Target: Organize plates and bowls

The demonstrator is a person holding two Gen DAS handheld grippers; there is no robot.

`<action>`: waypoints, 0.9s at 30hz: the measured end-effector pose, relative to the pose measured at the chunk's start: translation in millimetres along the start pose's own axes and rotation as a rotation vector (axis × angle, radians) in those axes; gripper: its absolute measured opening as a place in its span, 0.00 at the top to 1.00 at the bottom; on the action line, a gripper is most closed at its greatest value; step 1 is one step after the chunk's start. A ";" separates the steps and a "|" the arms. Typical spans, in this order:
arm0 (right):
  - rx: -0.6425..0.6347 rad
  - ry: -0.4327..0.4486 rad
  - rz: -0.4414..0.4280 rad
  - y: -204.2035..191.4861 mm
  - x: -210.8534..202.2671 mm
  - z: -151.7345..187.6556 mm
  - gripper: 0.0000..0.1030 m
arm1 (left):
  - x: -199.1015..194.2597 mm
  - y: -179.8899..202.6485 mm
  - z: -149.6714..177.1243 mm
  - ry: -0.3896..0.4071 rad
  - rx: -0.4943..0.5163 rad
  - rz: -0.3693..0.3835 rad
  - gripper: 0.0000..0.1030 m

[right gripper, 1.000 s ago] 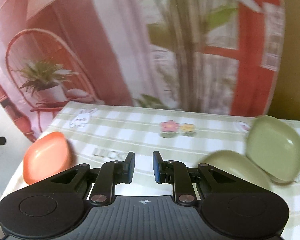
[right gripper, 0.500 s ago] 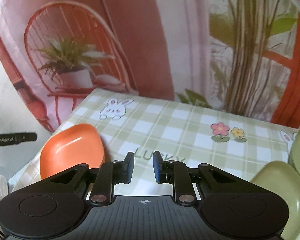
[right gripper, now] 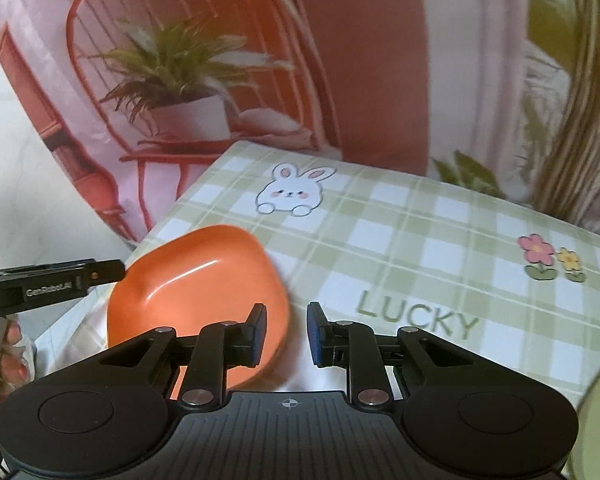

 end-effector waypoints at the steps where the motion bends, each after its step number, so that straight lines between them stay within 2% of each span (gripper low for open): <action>1: 0.003 -0.008 -0.001 -0.6 2.8 1.0 0.80 | 2.2 0.2 0.5 -0.005 -0.002 0.002 0.62; 7: 0.036 -0.042 -0.012 3.2 13.2 4.8 0.79 | 10.8 5.1 5.3 -0.027 -0.010 0.034 0.63; 12: 0.086 -0.066 -0.039 12.4 16.4 7.8 0.83 | 10.7 11.2 10.4 -0.040 -0.012 0.037 0.90; 18: 0.131 -0.074 -0.074 19.4 13.3 12.0 0.89 | 0.4 20.0 17.6 -0.044 -0.027 0.043 0.91; 22: 0.165 -0.070 -0.076 26.5 3.7 15.9 0.89 | -12.1 36.0 20.8 -0.036 0.014 0.020 0.91; 27: 0.209 -0.046 -0.071 45.5 -18.6 23.7 0.89 | -27.1 58.9 21.5 -0.042 0.025 0.044 0.91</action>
Point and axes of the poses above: each gripper's, at about its wrist camera, not at the fingertips, and x roughly the way its jaws point, y to its right, z to its underside, the point moved 3 cm from there along x, roughly the way its jaws point
